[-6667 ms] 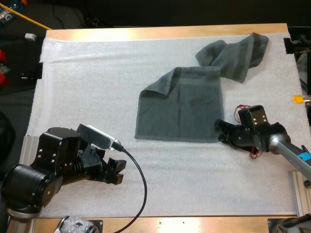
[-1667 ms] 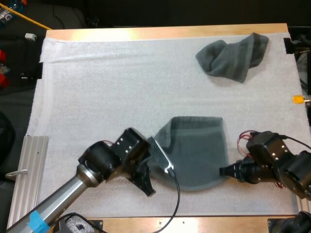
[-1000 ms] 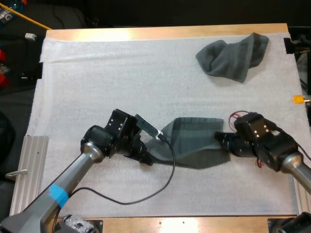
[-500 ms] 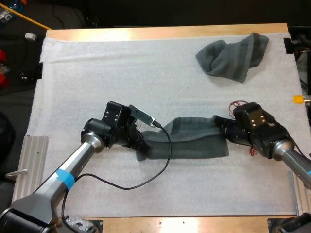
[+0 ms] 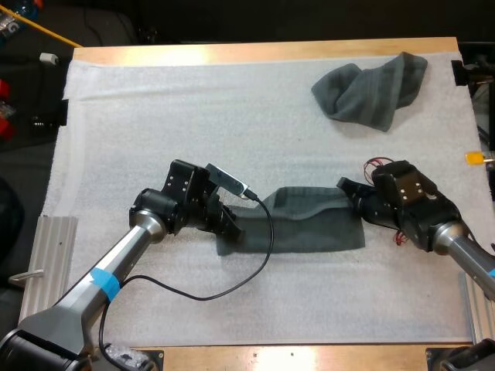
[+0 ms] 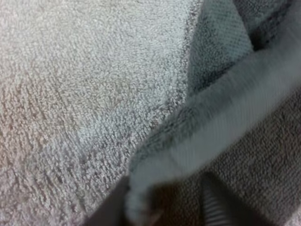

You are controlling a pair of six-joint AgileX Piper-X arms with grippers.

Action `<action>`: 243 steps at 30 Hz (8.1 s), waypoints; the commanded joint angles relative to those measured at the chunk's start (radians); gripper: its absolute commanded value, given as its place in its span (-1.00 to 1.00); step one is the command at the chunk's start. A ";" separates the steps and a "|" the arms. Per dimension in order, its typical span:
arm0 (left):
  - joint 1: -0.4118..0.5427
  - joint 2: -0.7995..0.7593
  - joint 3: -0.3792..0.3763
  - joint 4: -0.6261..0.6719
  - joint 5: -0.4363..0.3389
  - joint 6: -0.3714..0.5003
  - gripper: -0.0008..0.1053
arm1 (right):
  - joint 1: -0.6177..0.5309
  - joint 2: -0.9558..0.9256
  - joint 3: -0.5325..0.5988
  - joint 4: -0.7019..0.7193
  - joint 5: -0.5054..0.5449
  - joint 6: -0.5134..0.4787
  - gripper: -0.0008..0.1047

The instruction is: Pick towel from pile, fold and stack

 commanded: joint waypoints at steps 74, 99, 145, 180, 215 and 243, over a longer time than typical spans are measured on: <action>0.000 -0.680 -0.128 0.427 0.283 -0.425 0.31 | -0.294 0.336 -0.078 0.150 -0.612 -0.634 0.08; 0.000 -0.680 -0.128 0.427 0.283 -0.441 0.31 | -0.198 0.179 -0.133 0.391 0.060 -0.756 -0.99; 0.000 -0.680 -0.128 0.427 0.291 -0.441 0.31 | 0.187 0.348 -0.275 0.154 -0.149 -0.226 -0.51; 0.000 -0.680 -0.128 0.429 0.291 -0.441 0.31 | 0.369 0.331 -0.297 0.088 -0.199 -0.126 0.21; 0.000 -0.673 -0.097 0.389 0.291 -0.419 0.37 | 0.369 -0.618 -0.297 0.759 0.162 -0.296 0.21; -0.187 0.149 -0.015 -0.336 0.315 -0.695 0.37 | 0.369 -0.628 -0.297 0.835 0.167 -0.297 0.21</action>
